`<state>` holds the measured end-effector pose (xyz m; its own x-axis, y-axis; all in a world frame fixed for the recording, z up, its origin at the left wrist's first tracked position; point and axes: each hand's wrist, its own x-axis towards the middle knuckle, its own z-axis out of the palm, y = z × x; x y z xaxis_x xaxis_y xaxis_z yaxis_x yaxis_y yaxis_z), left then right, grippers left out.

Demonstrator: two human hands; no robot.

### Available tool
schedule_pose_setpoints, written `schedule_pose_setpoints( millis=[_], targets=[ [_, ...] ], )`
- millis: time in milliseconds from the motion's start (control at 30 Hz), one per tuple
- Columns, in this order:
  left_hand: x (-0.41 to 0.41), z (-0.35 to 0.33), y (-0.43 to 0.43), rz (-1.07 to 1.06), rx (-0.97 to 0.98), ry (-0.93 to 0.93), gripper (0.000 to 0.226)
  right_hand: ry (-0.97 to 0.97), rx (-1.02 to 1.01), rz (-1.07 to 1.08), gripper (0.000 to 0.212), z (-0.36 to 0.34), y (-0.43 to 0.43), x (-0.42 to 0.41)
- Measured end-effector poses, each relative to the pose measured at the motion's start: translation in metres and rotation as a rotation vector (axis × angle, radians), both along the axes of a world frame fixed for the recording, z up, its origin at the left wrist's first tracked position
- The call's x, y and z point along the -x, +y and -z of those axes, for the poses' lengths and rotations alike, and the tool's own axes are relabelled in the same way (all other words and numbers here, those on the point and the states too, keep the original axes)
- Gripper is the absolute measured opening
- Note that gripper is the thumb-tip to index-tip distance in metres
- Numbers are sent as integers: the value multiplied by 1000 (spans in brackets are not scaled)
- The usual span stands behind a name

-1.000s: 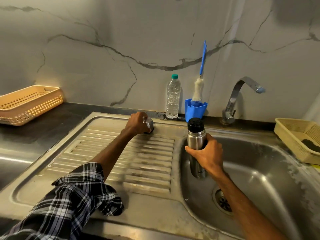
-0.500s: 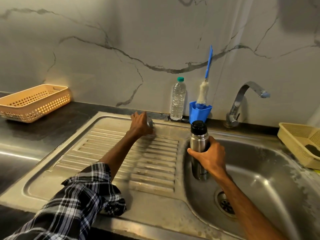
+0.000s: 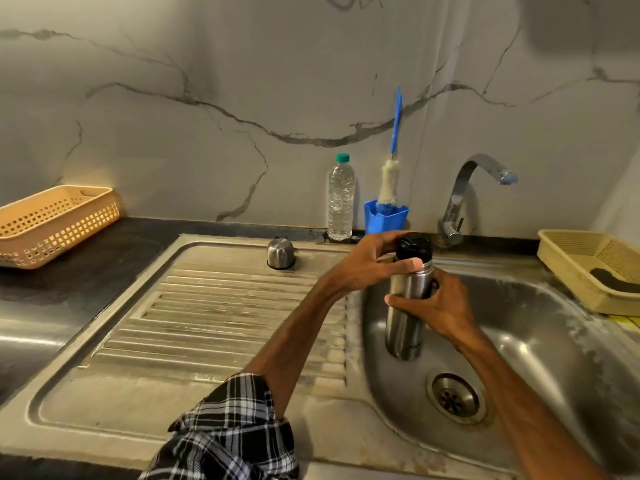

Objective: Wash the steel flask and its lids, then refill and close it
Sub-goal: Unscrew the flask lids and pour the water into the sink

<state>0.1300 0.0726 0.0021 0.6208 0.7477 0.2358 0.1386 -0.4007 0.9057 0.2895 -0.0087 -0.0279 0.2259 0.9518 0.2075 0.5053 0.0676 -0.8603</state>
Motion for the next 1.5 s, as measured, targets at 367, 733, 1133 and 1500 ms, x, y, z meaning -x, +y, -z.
schedule_pose_setpoints(
  millis=[367,733,1133,1500],
  targets=[
    [-14,6,-8,-143,-154,-125,45,-58,-20,78,52,9,5,-4],
    [-45,5,-33,-560,-62,-63,78,-169,-8,255,50,18,7,3],
    [-15,-24,-14,-194,-168,-48,57,-122,-78,222,55,12,2,1],
    [-24,-15,-12,-162,-161,37,76,-145,-64,219,56,14,3,0]
  ],
)
